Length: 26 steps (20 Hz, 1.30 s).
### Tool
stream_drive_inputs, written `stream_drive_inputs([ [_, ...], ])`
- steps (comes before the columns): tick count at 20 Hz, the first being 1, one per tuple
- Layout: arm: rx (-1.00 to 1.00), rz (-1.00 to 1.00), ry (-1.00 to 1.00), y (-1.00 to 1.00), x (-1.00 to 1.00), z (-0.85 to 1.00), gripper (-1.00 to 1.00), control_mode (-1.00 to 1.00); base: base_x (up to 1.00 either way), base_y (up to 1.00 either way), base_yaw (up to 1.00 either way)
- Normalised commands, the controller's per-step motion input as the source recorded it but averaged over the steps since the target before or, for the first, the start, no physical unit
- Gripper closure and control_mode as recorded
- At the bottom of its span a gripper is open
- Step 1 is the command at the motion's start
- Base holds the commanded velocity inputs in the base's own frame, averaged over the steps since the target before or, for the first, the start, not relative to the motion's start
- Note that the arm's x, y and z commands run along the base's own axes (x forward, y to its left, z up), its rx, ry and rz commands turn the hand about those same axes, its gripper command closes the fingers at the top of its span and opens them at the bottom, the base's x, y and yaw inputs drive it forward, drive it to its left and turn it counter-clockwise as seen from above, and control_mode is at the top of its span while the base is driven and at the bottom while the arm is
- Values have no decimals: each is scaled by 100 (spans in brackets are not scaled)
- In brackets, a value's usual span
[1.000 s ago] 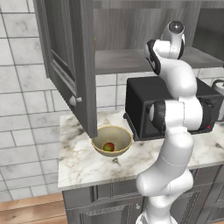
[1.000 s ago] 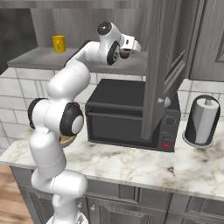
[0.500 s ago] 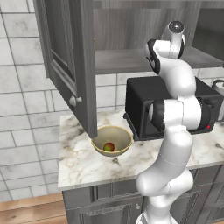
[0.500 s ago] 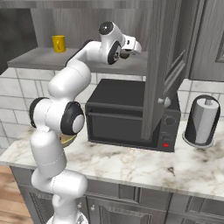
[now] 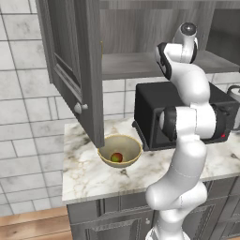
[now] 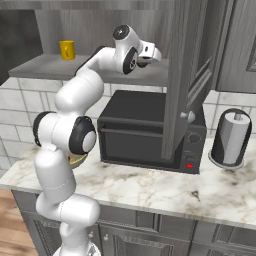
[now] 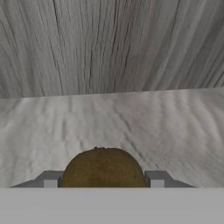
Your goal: Open the cabinet. Pick the mango and kiwi from the cabinet and place them into the bowl. Then close the cabinet.
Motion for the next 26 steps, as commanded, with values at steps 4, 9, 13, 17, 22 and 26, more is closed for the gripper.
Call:
stream_drive_inputs([
  [4, 0, 0, 5, 0, 1, -1, 100, -100, 0, 0, 0],
  [9, 0, 0, -2, 0, 0, 0, 100, -100, 0, 0, 0],
  [13, 0, 0, -7, 0, -11, 0, 100, -100, 0, 0, 0],
  [17, -3, 0, -10, -1, -21, 0, 100, -100, 0, 0, 0],
  [22, -3, 0, -8, 0, -33, 0, 100, -100, 0, 0, 0],
  [26, -4, 0, -9, 0, -48, 0, 100, -100, 0, 0, 0],
])
